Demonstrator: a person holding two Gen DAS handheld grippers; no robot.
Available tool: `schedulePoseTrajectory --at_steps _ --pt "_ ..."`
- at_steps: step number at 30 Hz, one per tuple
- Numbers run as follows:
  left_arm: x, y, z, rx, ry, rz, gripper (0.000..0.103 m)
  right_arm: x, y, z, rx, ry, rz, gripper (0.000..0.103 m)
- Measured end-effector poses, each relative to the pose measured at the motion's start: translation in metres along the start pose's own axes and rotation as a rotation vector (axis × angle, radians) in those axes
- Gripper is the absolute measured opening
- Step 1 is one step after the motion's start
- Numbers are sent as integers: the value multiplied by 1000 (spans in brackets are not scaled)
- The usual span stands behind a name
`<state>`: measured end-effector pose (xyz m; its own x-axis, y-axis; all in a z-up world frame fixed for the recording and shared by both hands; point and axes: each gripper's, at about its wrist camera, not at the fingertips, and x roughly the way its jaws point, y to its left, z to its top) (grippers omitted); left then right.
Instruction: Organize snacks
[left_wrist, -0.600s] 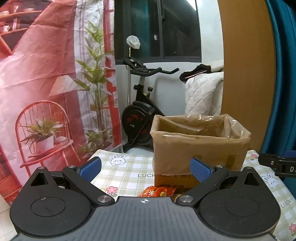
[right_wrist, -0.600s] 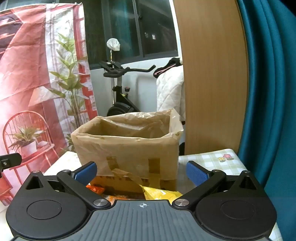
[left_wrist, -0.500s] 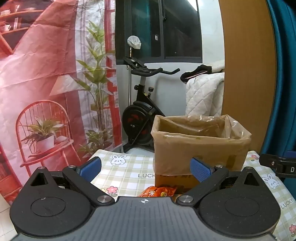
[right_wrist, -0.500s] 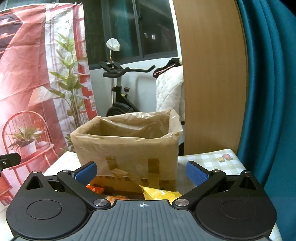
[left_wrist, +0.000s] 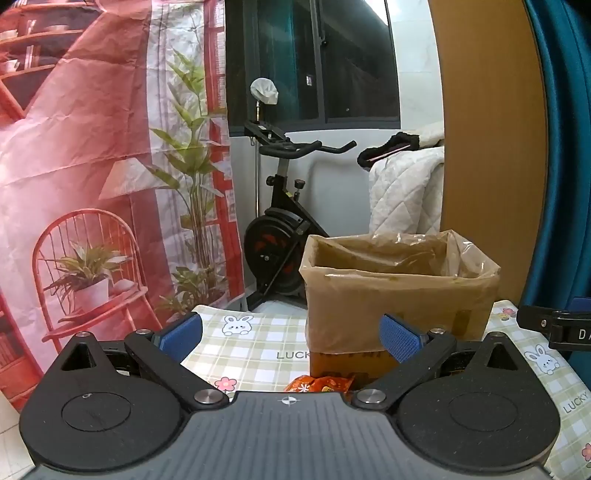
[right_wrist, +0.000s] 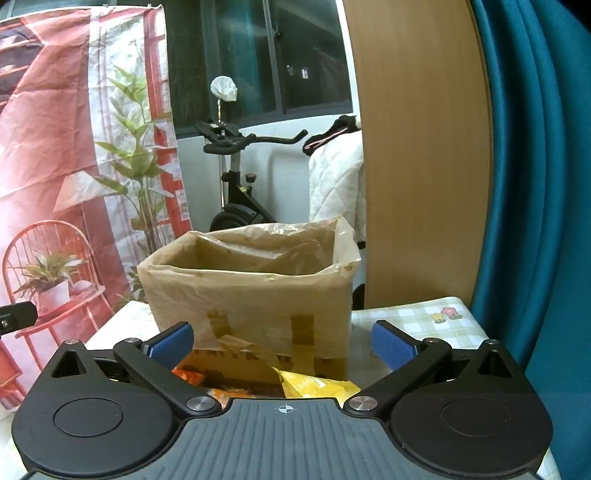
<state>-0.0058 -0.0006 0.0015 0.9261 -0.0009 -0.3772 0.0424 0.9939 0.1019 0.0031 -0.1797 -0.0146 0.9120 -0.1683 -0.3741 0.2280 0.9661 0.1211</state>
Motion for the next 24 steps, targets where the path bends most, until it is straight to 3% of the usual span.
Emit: schedulePoseTrajectory --at_steps 24 --pt "4 -5 1 -1 1 -14 103 -3 3 1 -11 -5 1 103"
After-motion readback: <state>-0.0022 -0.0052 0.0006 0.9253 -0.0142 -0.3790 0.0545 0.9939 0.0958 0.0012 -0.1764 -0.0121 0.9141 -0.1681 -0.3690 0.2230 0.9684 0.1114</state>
